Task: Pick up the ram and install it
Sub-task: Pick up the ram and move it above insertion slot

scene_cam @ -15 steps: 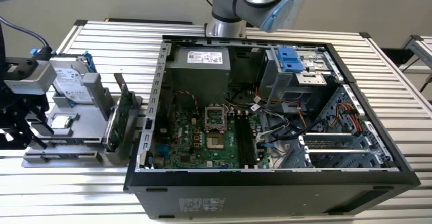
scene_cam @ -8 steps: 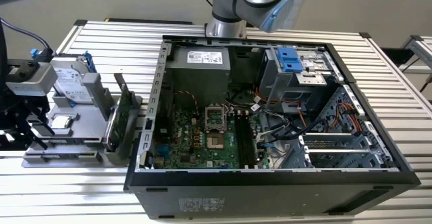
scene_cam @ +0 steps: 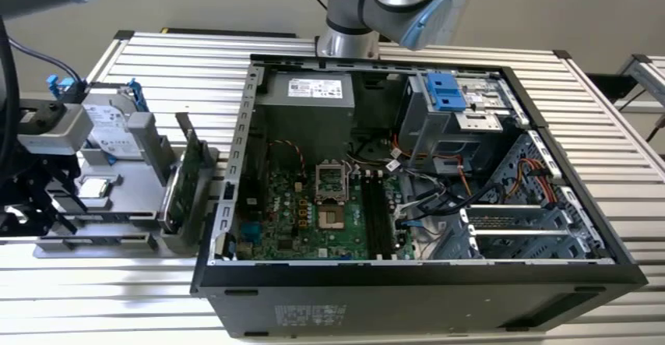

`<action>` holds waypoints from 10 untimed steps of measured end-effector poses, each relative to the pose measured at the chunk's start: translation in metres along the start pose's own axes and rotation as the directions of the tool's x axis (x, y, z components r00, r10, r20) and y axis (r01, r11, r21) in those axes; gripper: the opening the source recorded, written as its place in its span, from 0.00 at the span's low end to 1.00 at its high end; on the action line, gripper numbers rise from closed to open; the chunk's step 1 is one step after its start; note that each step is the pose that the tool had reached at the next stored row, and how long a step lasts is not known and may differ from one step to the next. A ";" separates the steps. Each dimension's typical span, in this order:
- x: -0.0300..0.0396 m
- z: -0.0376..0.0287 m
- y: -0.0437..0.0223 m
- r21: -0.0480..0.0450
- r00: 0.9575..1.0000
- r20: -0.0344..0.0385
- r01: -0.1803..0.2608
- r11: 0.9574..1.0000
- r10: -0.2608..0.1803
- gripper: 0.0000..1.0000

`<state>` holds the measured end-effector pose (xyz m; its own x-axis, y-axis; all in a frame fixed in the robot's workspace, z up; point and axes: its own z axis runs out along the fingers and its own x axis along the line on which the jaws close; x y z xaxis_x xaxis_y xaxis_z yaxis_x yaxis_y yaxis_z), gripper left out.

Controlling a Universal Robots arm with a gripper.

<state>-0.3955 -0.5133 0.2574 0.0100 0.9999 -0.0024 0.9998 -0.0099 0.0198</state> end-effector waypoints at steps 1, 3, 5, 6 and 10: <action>0.0000 0.0008 0.0000 0.000 1.000 0.000 0.001 1.000 -0.001 1.00; 0.0000 0.0026 0.0000 0.000 1.000 0.000 0.003 1.000 -0.003 1.00; 0.0000 0.0044 -0.0001 0.000 1.000 0.000 0.006 1.000 -0.006 1.00; 0.0000 0.0053 -0.0001 0.000 1.000 0.000 0.008 1.000 -0.008 1.00; 0.0000 0.0084 -0.0001 0.000 1.000 0.000 0.019 1.000 -0.019 1.00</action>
<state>-0.3955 -0.5133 0.2490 -0.0088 1.0000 -0.0024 0.9998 0.0088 0.0202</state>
